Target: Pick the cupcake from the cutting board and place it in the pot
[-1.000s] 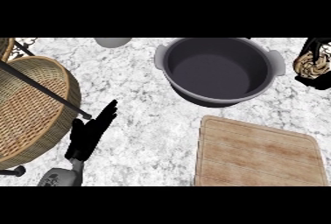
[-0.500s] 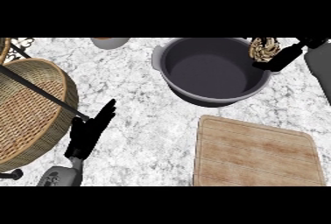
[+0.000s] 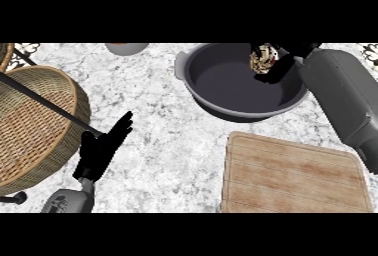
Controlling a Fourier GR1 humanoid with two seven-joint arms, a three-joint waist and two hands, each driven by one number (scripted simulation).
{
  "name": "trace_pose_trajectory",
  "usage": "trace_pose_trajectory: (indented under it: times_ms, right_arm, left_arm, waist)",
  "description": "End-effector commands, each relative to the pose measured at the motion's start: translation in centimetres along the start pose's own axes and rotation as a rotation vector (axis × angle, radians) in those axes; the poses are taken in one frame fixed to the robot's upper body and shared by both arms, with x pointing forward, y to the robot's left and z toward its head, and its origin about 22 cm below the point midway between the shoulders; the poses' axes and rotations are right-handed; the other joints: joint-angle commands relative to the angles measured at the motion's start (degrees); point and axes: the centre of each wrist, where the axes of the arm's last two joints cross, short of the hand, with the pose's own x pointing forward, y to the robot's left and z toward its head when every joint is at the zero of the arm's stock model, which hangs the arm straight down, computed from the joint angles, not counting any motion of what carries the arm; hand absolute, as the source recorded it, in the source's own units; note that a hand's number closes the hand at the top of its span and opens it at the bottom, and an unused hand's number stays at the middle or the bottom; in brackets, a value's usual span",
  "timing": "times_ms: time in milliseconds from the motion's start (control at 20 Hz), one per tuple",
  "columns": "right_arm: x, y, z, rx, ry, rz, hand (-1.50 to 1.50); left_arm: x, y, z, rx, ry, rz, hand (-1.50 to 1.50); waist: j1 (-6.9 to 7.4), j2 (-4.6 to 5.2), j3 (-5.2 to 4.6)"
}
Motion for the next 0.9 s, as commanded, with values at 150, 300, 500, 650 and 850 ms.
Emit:
trace_pose_trajectory:
  times_ms: [150, 300, 500, 650, 850]
  right_arm:
    - [2.3, 4.7, -2.4, 0.214, 0.128, 0.194, 1.50]
    - [3.1, 6.5, -3.3, 0.373, 0.283, 0.225, 1.50]
    - [3.6, 7.3, -3.9, 0.474, 0.333, 0.200, -1.50]
    - [4.1, 8.4, -4.1, 0.394, 0.255, 0.049, -1.50]
    - [5.8, 7.1, -5.3, 0.124, 0.105, -0.301, -1.50]
  left_arm:
    - [1.5, -0.7, -0.6, -0.002, -0.008, -0.001, 0.00]
    - [1.1, -0.4, -0.3, -0.014, -0.010, -0.010, 0.00]
    - [-0.3, -0.1, 0.5, -0.031, 0.002, -0.007, 0.00]
    - [0.8, -0.6, 0.3, -0.006, -0.016, 0.013, 0.00]
    - [-0.9, -0.8, 0.1, 0.006, 0.010, 0.002, 0.00]
  waist:
    - [0.09, 0.04, 0.01]
    - [0.95, 0.21, -0.02]
    - [0.52, 0.16, 0.02]
    - [0.44, 0.23, 0.07]
    - [-0.55, 0.05, 0.15]
